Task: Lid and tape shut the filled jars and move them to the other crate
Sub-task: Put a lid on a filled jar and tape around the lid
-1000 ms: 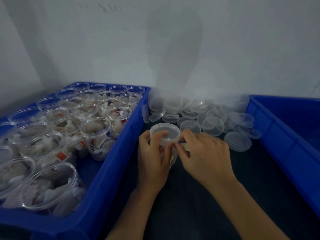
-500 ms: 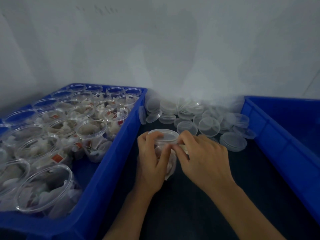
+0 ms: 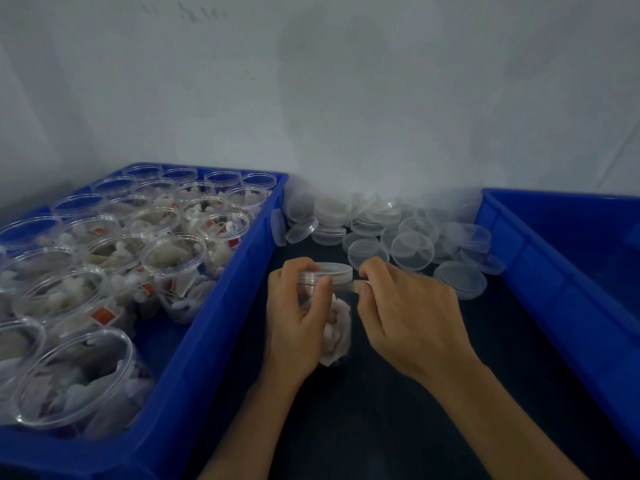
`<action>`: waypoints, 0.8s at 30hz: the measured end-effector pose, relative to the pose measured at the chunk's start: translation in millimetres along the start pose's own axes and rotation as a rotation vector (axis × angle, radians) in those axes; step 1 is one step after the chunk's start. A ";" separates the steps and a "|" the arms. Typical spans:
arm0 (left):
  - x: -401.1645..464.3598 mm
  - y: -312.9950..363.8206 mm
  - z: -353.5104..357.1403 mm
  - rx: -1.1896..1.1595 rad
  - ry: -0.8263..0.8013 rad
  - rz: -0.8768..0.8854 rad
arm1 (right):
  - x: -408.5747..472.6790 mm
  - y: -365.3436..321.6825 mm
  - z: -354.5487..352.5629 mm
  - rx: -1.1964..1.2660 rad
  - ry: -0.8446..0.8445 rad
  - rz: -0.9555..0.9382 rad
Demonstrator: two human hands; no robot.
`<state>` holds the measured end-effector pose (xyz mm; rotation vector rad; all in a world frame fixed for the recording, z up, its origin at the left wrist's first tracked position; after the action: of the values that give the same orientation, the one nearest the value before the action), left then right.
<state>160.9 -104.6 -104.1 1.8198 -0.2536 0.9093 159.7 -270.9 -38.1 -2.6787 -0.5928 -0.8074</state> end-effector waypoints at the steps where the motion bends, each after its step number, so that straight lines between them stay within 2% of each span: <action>1: 0.1 0.1 0.3 -0.014 0.000 -0.011 | 0.7 0.2 1.4 -0.013 0.007 0.008; 6: 0.3 0.3 1.7 -0.106 -0.012 -0.056 | 1.6 4.3 6.9 -0.059 0.025 0.029; 16: 2.2 -0.1 4.2 -0.223 -0.101 -0.089 | 1.1 9.1 9.1 -0.115 -0.042 -0.005; 24: -1.9 -0.5 5.6 -0.308 -0.132 -0.223 | -6.8 8.7 6.0 -0.118 -0.078 0.056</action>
<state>162.5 -109.6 -106.7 1.5856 -0.2527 0.5620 161.2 -278.4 -48.1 -2.8315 -0.5006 -0.7483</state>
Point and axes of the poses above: each hand's wrist, its own x-axis towards the middle knuckle, its own z-axis out of the palm, y = z × x, the point moved 3 cm from there along x, towards the middle knuckle, and after that the axes turned 9 degrees about z, right-handed, at the moved point
